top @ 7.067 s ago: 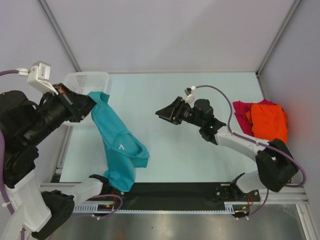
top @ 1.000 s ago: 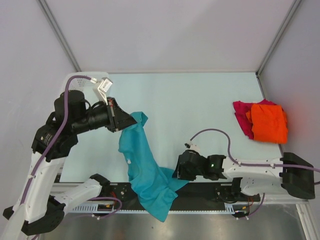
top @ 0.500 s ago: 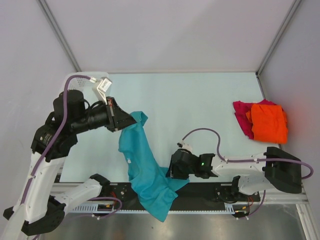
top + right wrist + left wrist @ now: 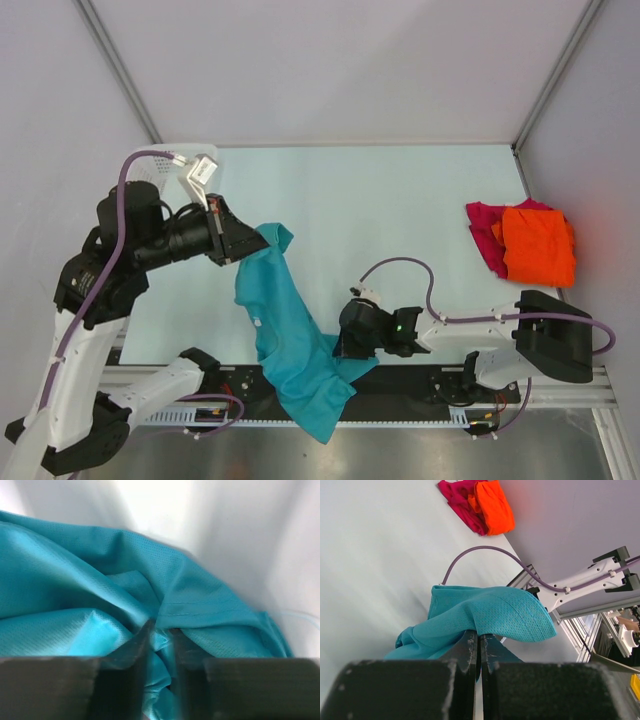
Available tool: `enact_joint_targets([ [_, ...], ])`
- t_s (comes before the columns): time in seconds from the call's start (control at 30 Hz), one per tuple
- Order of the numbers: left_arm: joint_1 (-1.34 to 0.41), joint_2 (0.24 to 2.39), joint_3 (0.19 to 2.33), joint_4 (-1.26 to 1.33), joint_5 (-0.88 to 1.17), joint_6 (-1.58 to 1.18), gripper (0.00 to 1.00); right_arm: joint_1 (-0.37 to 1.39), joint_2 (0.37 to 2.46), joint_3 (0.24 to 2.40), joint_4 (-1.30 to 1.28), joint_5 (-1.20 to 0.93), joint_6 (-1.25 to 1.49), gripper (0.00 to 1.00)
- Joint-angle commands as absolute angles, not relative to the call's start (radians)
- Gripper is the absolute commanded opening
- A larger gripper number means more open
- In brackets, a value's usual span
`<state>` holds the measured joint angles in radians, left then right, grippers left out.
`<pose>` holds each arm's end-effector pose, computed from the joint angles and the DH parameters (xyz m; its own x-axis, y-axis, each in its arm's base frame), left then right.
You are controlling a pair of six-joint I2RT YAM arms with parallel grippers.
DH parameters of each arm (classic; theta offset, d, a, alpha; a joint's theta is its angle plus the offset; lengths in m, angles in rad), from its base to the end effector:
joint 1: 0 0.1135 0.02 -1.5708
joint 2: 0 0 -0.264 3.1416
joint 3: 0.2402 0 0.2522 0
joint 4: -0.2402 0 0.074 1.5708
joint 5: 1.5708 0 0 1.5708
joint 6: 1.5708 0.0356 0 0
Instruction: Fold and stack the t-shirts
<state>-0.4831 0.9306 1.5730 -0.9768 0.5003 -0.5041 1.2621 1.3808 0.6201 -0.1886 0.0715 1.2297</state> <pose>0.1000 -0.0717 0.4855 -0.6452 -0.1401 -0.7511 0.5679 0.5697 -0.5941 0.0792 0.2400 0.1583 -0.9663 0.0638 -0.2495 -0.0809 0.8446 0.5293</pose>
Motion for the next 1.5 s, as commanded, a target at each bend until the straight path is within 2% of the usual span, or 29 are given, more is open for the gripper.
enact_joint_targets([
  [0.0, -0.471, 0.919, 1.609, -0.959, 0.505, -0.489, 0.0, 1.269, 1.365, 0.658, -0.176, 0.103, 1.21, 0.08],
  [0.03, -0.471, 0.919, 1.614, -0.962, 0.506, -0.488, 0.0, 1.269, 1.359, 0.661, -0.181, 0.109, 1.209, 0.01],
  [0.07, -0.472, 0.919, 1.615, -0.963, 0.506, -0.489, 0.0, 1.27, 1.355, 0.667, -0.186, 0.118, 1.206, 0.0],
  [0.27, -0.471, 0.911, 1.623, -0.973, 0.494, -0.485, 0.0, 1.279, 1.304, 0.702, -0.253, 0.198, 1.167, 0.0],
  [0.47, -0.471, 0.913, 1.615, -0.968, 0.488, -0.483, 0.0, 1.267, 1.266, 0.834, -0.412, 0.356, 1.06, 0.0],
  [0.77, -0.463, 0.972, 1.693, -0.991, 0.428, -0.459, 0.0, 1.085, 1.21, 1.055, -0.557, 0.508, 0.904, 0.0],
  [1.07, -0.408, 1.048, 1.824, -1.046, 0.273, -0.475, 0.0, 0.839, 1.161, 1.252, -0.635, 0.655, 0.755, 0.0],
  [1.23, -0.357, 1.039, 1.847, -1.103, 0.056, -0.474, 0.0, 0.819, 1.151, 1.359, -0.689, 0.833, 0.707, 0.0],
  [1.47, -0.314, 1.043, 1.88, -1.114, 0.002, -0.476, 0.0, 0.801, 1.14, 1.45, -0.696, 0.934, 0.655, 0.0],
])
